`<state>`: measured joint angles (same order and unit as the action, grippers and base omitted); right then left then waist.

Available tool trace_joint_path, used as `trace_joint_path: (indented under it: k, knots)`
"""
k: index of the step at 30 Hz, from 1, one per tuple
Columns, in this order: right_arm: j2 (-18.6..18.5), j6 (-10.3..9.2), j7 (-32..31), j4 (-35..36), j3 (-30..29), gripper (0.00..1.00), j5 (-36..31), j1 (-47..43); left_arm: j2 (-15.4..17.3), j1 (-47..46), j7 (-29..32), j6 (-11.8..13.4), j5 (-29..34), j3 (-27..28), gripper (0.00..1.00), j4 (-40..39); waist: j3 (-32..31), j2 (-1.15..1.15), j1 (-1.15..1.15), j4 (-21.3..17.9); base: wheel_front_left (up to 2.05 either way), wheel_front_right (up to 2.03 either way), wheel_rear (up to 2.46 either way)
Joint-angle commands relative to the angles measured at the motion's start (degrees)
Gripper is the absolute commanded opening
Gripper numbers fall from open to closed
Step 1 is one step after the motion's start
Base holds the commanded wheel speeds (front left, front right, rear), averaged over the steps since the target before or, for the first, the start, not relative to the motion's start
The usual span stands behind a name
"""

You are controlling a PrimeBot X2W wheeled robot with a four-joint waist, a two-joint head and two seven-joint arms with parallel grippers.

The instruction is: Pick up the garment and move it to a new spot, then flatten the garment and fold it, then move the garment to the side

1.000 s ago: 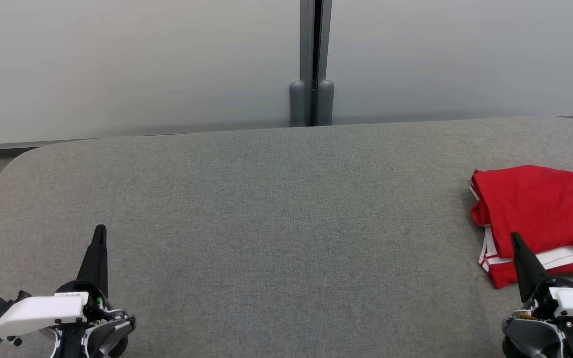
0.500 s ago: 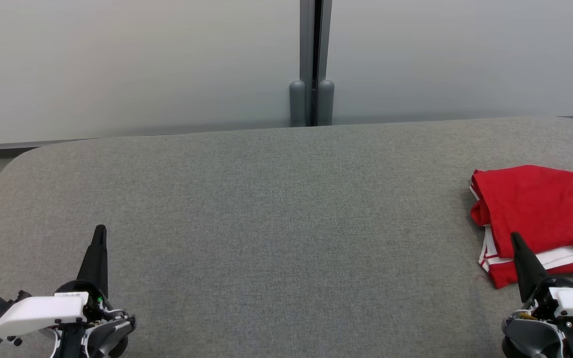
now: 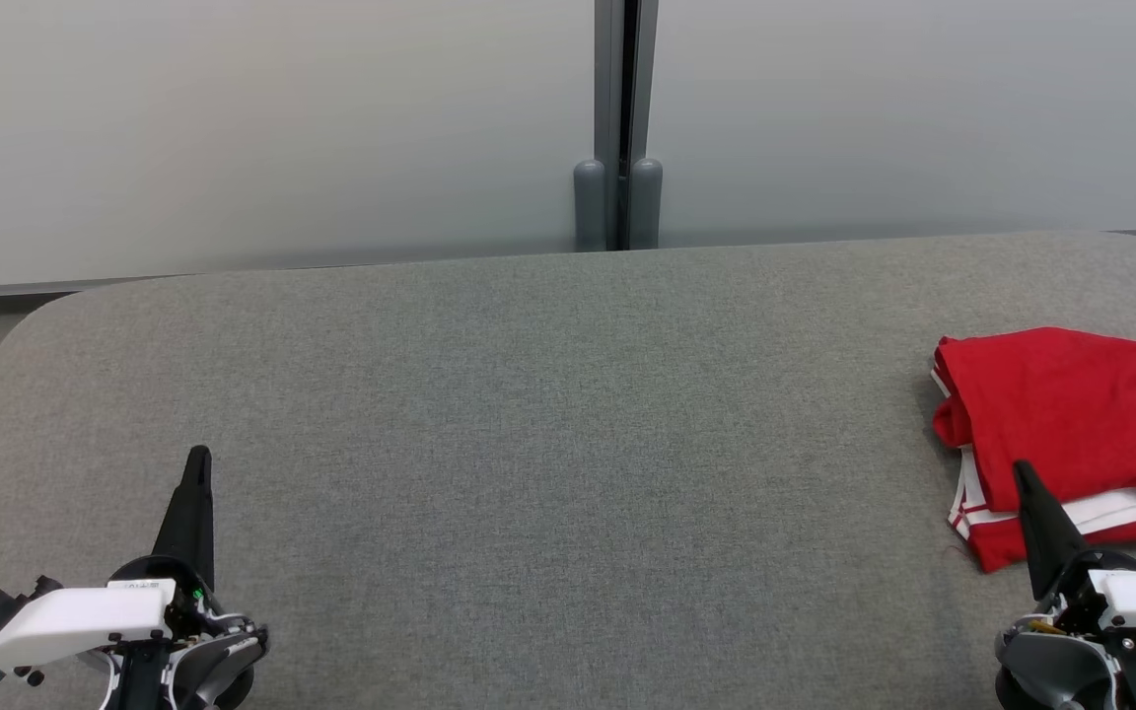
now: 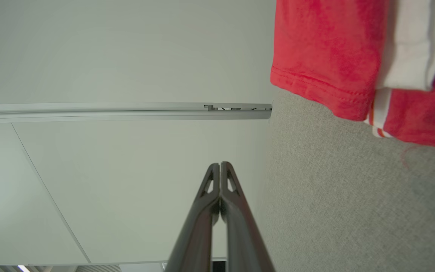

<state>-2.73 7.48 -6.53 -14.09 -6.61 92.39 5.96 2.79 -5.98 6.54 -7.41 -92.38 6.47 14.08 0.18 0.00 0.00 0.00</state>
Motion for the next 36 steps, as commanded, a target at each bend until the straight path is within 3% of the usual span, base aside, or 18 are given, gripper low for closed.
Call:
trace_joint_path:
  k: [1,36]
  knots:
    - [-0.19,0.02,-0.27,0.13,-0.15,0.00,-0.05,0.51,0.16,-0.57,0.17,-0.23,-0.08,0.21,0.00,-0.05,0.00,0.00,0.00,0.00,0.00,0.00,0.00]
    - [-0.19,0.02,-0.27,0.13,-0.14,0.00,-0.05,0.51,0.16,-0.57,0.17,-0.23,-0.08,0.20,0.00,-0.05,0.00,0.00,0.00,0.00,0.00,0.00,0.00]
